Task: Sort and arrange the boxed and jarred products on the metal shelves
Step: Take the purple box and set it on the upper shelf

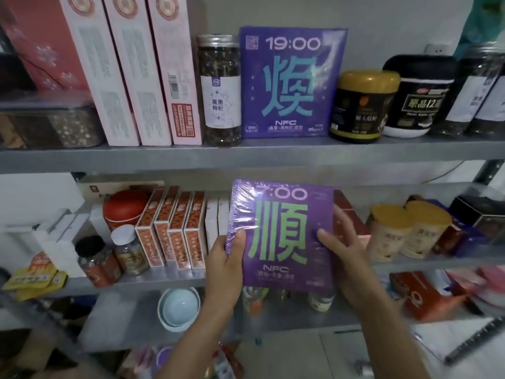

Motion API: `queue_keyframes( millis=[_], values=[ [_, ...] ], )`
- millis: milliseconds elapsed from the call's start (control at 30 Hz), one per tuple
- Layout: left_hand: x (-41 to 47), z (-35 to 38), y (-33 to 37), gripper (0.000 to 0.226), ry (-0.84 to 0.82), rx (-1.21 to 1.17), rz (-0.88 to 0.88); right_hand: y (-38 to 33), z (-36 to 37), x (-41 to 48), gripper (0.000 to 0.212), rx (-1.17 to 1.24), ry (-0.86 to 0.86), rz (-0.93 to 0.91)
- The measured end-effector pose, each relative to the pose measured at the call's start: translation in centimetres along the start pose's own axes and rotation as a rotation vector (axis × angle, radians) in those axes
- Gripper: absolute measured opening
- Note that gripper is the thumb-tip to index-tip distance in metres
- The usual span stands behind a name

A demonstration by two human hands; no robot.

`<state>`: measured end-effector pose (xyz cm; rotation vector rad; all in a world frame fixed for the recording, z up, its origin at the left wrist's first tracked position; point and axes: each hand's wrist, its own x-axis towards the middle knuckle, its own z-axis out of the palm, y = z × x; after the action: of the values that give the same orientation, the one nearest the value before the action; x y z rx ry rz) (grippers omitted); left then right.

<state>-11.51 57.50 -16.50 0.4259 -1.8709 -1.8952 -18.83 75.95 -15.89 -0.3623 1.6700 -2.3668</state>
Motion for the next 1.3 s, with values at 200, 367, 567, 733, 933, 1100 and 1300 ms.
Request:
queue_keyframes(
  millis=[200, 367, 567, 733, 933, 1100, 1300],
  values=[
    [-0.9, 0.0, -1.4, 0.037, -0.003, 0.041, -0.126, 4.1, -1.1, -1.2, 0.069, 0.062, -0.046, 0.241],
    [-1.3, -0.5, -2.2, 0.062, -0.147, 0.373, 0.012, 4.6, -1.3, -1.4, 0.067, 0.110, 0.026, 0.277],
    [-2.2, -0.4, -4.0, 0.092, -0.247, 1.299, 0.962, 3.4, -1.3, -1.3, 0.054, 0.235, 0.145, 0.322],
    [-1.1, 0.4, -4.2, 0.072, -0.049, 1.151, 1.085, 2.4, -0.3, -2.5, 0.053, 0.287, 0.122, 0.383],
    [-0.8, 0.6, -4.4, 0.065, -0.030, 0.928, 1.015, 1.8, -2.0, -1.7, 0.050, 0.406, 0.336, 0.329],
    [-2.0, 1.8, -4.3, 0.076, -0.091, 0.669, 0.835, 1.2, -2.4, 1.4, 0.063, 0.413, 0.490, -0.011],
    [-2.5, 2.4, -3.7, 0.060, -0.309, 0.257, 0.230, -0.2, -1.7, 3.6, 0.053, 0.370, 0.601, -0.125]
  ],
)
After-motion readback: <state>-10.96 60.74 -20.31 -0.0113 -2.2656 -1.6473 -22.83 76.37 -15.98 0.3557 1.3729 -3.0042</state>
